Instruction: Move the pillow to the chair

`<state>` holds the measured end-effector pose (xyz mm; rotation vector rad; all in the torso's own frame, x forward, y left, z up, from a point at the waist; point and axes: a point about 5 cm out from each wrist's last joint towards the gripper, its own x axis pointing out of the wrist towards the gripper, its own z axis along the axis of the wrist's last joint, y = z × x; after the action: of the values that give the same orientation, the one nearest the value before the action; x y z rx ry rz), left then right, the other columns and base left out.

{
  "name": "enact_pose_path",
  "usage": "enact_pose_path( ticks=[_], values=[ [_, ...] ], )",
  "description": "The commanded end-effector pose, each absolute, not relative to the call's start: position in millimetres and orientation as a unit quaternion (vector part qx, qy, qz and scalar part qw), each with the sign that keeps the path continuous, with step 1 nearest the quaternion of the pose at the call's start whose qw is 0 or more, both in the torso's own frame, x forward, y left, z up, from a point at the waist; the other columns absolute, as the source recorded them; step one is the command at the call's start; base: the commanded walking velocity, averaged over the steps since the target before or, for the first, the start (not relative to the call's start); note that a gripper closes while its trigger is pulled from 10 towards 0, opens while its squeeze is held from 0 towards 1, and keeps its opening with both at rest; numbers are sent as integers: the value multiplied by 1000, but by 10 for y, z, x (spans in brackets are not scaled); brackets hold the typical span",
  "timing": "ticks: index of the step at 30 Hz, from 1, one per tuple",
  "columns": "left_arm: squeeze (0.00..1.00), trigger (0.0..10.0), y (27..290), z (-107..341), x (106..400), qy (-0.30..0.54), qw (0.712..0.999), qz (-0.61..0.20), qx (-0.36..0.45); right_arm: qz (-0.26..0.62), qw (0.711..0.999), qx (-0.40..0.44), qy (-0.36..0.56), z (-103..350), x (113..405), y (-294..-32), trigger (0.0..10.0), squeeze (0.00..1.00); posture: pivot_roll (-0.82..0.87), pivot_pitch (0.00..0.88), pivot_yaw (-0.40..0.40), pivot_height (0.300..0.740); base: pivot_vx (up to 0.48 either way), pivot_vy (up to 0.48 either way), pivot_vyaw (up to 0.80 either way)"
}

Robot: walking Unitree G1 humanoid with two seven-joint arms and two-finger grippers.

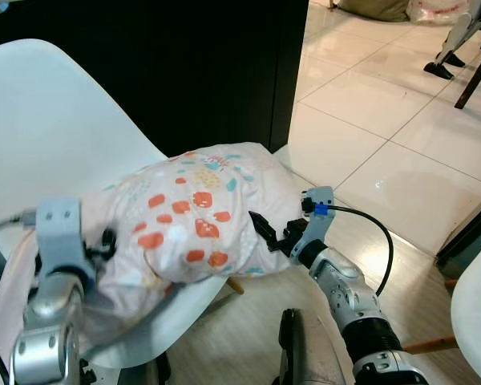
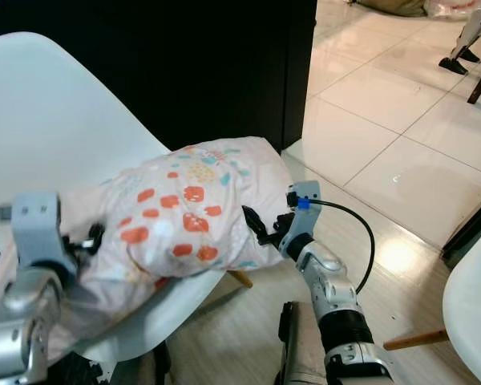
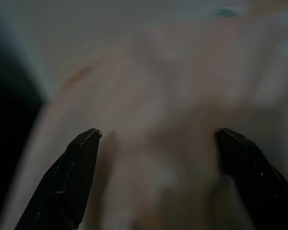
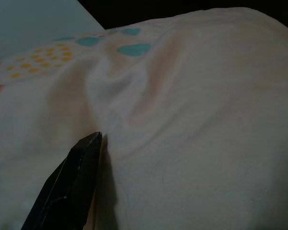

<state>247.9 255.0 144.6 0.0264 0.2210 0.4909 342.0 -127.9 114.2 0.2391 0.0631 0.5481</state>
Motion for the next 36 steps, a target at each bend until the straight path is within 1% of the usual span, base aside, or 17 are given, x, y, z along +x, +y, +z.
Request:
enact_pose_path(
  ticks=[1, 3, 4, 8, 9, 13, 16, 20, 21, 25, 26, 27, 29, 30, 36],
  values=[
    [0, 10000, 2683, 1452, 2391, 115, 951, 286, 6, 290, 950, 114, 28, 1136, 3392, -1177, 10000, 333, -18, 166, 22, 555, 0, 0, 0],
    [0, 10000, 2802, 1437, 2297, 125, 938, 324, -7, 291, 949, 115, 30, 1128, 3391, -1170, 10000, 337, -9, 164, 23, 555, 0, 0, 0],
    [0, 10000, 2867, 1334, 2244, 150, 930, 335, -22, 292, 949, 115, 30, 1124, 3396, -1156, 10000, 337, -1, 160, 23, 555, 0, 0, 0],
    [0, 10000, 2864, 1209, 2234, 180, 926, 328, -46, 293, 949, 116, 31, 1126, 3400, -1140, 10000, 337, -5, 157, 24, 555, 0, 0, 0],
    [0, 10000, 2852, 1134, 2228, 196, 923, 326, -65, 295, 948, 116, 30, 1130, 3401, -1128, 10000, 337, -7, 155, 25, 555, 0, 0, 0],
    [0, 10000, 2723, 970, 2289, 233, 924, 282, -109, 296, 948, 115, 28, 1143, 3398, -1118, 10000, 337, -13, 153, 25, 555, 0, 0, 0],
    [0, 10000, 2602, 969, 2393, 225, 934, 231, -157, 295, 948, 115, 29, 1135, 3391, -1131, 10000, 337, -16, 153, 26, 555, 0, 0, 0],
    [0, 10000, 2548, 966, 2440, 232, 937, 208, -156, 294, 948, 115, 29, 1133, 3388, -1134, 10000, 333, -17, 152, 24, 555, 0, 0, 0],
    [0, 10000, 2497, 939, 2472, 243, 939, 187, -157, 294, 948, 116, 29, 1131, 3386, -1133, 10000, 333, -19, 153, 26, 555, 0, 0, 0],
    [0, 10000, 2425, 837, 2487, 271, 935, 166, -161, 292, 949, 117, 28, 1136, 3386, -1128, 10000, 333, -24, 156, 27, 555, 0, 0, 0],
    [0, 10000, 2404, 809, 2486, 279, 933, 158, -163, 292, 949, 117, 28, 1139, 3387, -1127, 10000, 318, -24, 156, 27, 555, 0, 0, 0],
    [0, 7098, 2361, 774, 2494, 289, 932, 139, -167, 291, 949, 117, 28, 1140, 3388, -1126, 10000, 153, -25, 157, 26, 555, 0, 0, 0],
    [0, 7098, 2341, 764, 2500, 292, 932, 129, -171, 291, 949, 117, 28, 1139, 3387, -1126, 10000, 153, -25, 159, 27, 555, 0, 0, 0],
    [0, 0, 2327, 757, 2506, 293, 932, 124, -175, 290, 949, 117, 29, 1136, 3386, -1124, 10000, 0, -25, 157, 25, 555, 0, 0, 0],
    [0, 0, 2318, 734, 2532, 296, 931, 114, -183, 294, 948, 121, 31, 1139, 3383, -1115, 10000, 0, -29, 159, 29, 555, 0, 0, 0]
  ],
)
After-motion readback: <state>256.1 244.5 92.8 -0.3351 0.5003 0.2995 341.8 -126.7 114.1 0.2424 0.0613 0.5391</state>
